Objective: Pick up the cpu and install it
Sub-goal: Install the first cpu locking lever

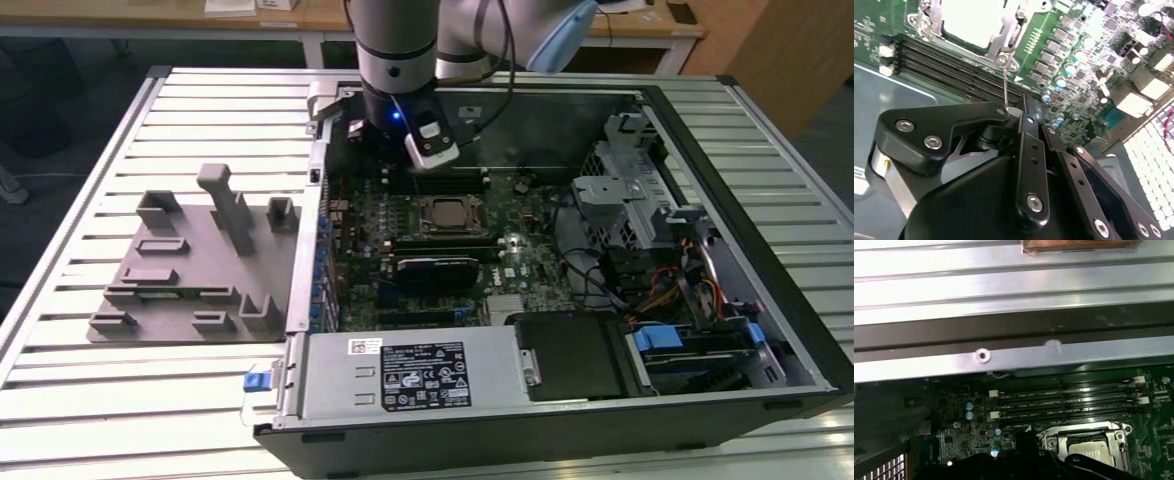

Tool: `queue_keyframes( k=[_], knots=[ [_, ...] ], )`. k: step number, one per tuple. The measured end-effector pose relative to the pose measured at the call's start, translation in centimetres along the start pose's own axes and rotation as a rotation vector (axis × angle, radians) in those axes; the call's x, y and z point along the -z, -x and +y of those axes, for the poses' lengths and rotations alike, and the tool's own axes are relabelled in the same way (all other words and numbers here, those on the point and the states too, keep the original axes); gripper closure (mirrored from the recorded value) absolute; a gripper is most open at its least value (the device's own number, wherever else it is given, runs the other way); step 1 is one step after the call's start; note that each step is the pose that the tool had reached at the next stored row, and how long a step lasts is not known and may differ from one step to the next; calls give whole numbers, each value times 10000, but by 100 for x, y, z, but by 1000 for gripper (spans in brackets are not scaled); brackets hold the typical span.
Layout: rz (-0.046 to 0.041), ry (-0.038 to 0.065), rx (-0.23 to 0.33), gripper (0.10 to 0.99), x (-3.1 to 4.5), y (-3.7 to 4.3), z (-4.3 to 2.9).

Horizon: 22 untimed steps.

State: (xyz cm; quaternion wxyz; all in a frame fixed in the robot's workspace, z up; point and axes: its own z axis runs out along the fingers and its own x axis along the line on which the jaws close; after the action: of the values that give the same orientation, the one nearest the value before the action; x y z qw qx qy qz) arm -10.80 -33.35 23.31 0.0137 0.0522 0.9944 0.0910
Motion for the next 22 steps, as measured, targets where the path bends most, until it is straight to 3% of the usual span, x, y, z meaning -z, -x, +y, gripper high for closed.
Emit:
queue_keyframes(
  k=[15, 22],
  knots=[
    [0, -1, -2, 980, -13, 355, 36],
    [-8, -41, -26, 980, -16, 438, 44]
  ],
)
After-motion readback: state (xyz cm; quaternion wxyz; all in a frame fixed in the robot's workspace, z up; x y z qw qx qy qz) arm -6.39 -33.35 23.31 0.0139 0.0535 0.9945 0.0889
